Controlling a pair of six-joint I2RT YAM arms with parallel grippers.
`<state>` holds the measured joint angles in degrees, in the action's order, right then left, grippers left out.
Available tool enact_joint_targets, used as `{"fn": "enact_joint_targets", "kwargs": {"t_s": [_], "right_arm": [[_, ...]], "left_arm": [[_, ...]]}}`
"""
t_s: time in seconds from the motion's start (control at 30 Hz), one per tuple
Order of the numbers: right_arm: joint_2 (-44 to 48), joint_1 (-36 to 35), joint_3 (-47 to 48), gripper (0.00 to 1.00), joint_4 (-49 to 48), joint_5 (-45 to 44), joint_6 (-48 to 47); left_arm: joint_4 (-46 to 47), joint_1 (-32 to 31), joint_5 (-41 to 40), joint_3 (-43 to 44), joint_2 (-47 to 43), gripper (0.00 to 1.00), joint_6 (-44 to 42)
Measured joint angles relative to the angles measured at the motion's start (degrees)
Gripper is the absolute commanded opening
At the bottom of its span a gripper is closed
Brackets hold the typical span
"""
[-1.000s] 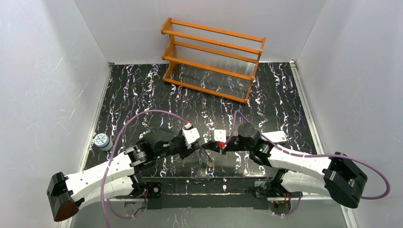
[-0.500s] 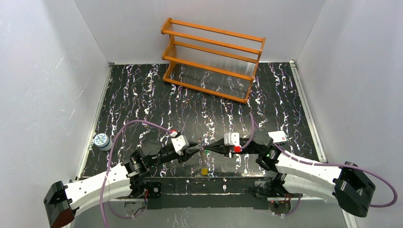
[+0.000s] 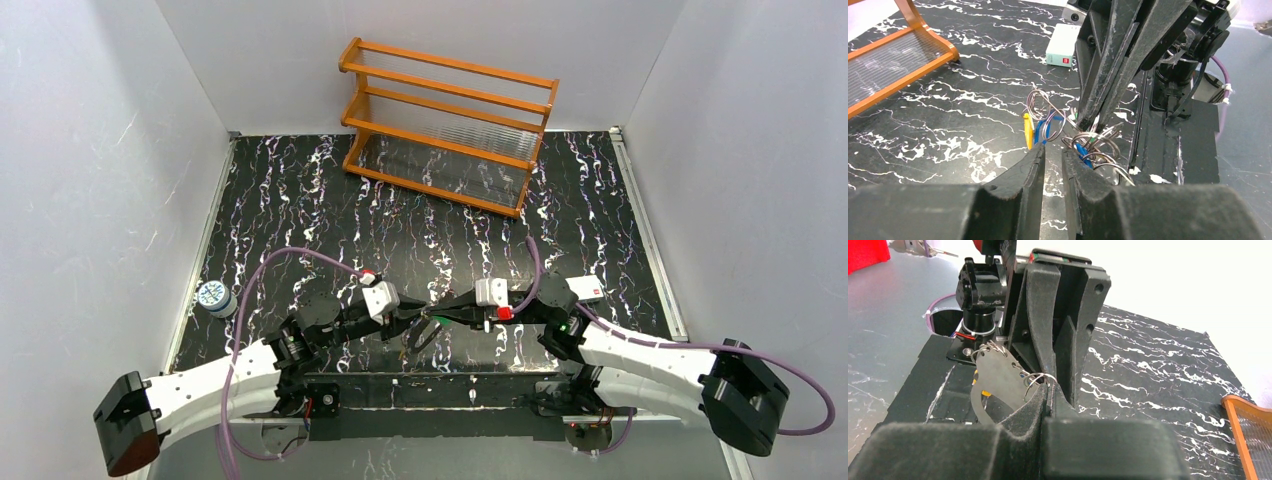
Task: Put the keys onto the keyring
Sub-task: Place the keyring at the center of the board.
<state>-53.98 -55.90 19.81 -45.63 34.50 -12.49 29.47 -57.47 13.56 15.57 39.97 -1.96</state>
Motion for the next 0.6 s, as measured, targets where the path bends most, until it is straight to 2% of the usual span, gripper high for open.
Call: {"fn": "enact_joint_targets", "kwargs": {"t_s": [0.1,0.23,0.33,0.43,0.5,0.6], "right_arm": [[-0.8,0.0,-0.3,0.01,-2.0,0.0,1.1],[-1.3,-0.1,-1.6,0.01,-4.6,-0.9,2.6],[-1.2,-0.1,-2.4,0.01,-4.9,-2.5,3.1],[-0.7,0.0,-2.4,0.01,-3.0,-4.7,2.7],[-0.1,0.0,-2.4,0.01,-1.0,-6.0,1.9],[0.3,0.0,-2.4,0.01,2.8,-8.1,0.9]], "left_arm": [[1.4,0.0,0.7,0.0,1.7,0.17,0.5],[1.7,0.0,1.1,-0.3,3.2,0.28,0.7],[0.1,0.0,0.1,-1.1,1.3,0.44,-0.2],[-4.0,0.0,-3.7,-1.2,-2.3,0.64,-1.5],[-7.7,0.0,-7.0,-0.7,-4.4,0.71,-2.1],[-15.1,0.0,-14.1,2.1,-5.8,0.76,-1.8]]}}
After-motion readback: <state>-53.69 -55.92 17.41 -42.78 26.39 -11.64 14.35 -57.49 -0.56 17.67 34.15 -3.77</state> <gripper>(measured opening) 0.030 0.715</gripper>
